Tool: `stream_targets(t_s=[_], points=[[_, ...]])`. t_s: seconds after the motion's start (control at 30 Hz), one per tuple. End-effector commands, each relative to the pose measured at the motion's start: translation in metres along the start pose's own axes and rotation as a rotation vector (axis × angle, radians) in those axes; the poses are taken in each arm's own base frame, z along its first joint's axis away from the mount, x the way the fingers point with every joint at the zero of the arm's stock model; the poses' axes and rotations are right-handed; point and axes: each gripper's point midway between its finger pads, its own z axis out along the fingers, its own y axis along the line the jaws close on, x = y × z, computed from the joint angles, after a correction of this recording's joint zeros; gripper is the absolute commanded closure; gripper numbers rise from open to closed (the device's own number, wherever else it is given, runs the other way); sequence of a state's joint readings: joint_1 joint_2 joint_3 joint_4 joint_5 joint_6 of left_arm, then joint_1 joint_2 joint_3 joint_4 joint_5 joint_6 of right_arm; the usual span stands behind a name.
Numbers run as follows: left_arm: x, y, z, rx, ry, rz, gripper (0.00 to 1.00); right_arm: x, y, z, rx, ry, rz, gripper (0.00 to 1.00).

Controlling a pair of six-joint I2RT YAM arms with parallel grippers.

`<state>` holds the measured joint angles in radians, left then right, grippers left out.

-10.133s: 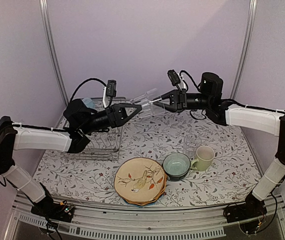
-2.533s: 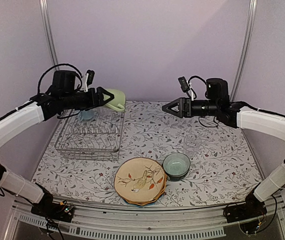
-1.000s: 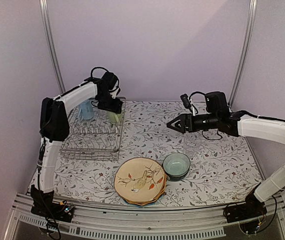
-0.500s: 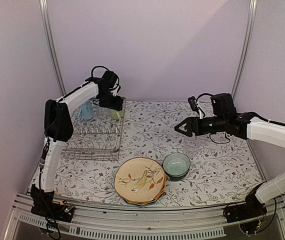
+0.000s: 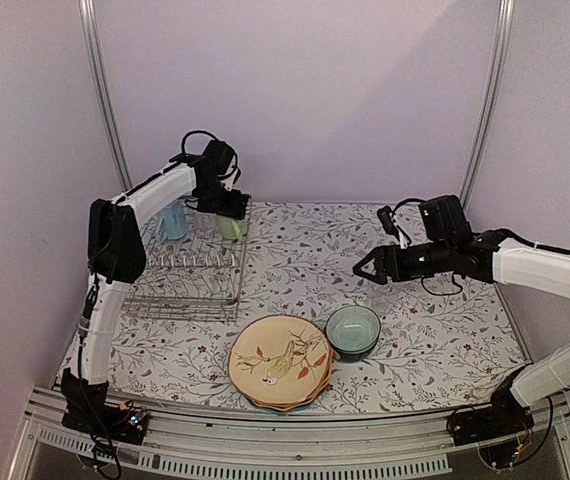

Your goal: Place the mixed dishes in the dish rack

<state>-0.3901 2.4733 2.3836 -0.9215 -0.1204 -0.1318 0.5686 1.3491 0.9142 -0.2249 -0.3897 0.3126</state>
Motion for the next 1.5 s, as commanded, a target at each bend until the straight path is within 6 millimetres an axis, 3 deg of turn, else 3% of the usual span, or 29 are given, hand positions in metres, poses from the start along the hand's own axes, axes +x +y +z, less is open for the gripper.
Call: stream_targets(t_s=[0.0, 0.33, 0.5, 0.57, 0.67, 0.7, 0.87, 1.13, 1.27, 1.47], points=[[-0.032, 0.008, -0.025, 0.001, -0.110, -0.020, 0.09, 0.016, -0.009, -0.002, 0.035, 0.031, 0.007, 0.22], [-0.049, 0.008, -0.059, 0.018, -0.172, -0.034, 0.04, 0.035, -0.019, 0.000, 0.090, 0.082, 0.024, 0.22], [-0.056, 0.000, -0.097, 0.055, -0.246, -0.051, 0.01, 0.060, -0.024, -0.002, 0.174, 0.167, 0.023, 0.26], [-0.060, -0.003, -0.124, 0.068, -0.299, -0.058, 0.00, 0.068, -0.027, -0.005, 0.216, 0.189, 0.016, 0.27], [-0.054, -0.012, -0.144, 0.085, -0.342, -0.062, 0.00, 0.071, -0.032, -0.013, 0.275, 0.189, 0.019, 0.29], [-0.054, -0.014, -0.159, 0.089, -0.369, -0.064, 0.00, 0.070, -0.034, -0.016, 0.293, 0.182, 0.020, 0.29], [-0.035, -0.032, -0.193, 0.100, -0.427, -0.052, 0.00, 0.052, -0.040, -0.035, 0.374, 0.110, 0.014, 0.31], [0.005, -0.060, -0.223, 0.112, -0.451, -0.007, 0.00, 0.023, -0.090, -0.044, 0.572, 0.086, 0.030, 0.35], [0.026, -0.069, -0.230, 0.123, -0.455, 0.002, 0.01, 0.015, -0.112, -0.036, 0.618, 0.120, 0.017, 0.39], [0.056, -0.064, -0.234, 0.116, -0.449, -0.018, 0.00, 0.029, -0.136, -0.005, 0.624, 0.235, 0.012, 0.49]])
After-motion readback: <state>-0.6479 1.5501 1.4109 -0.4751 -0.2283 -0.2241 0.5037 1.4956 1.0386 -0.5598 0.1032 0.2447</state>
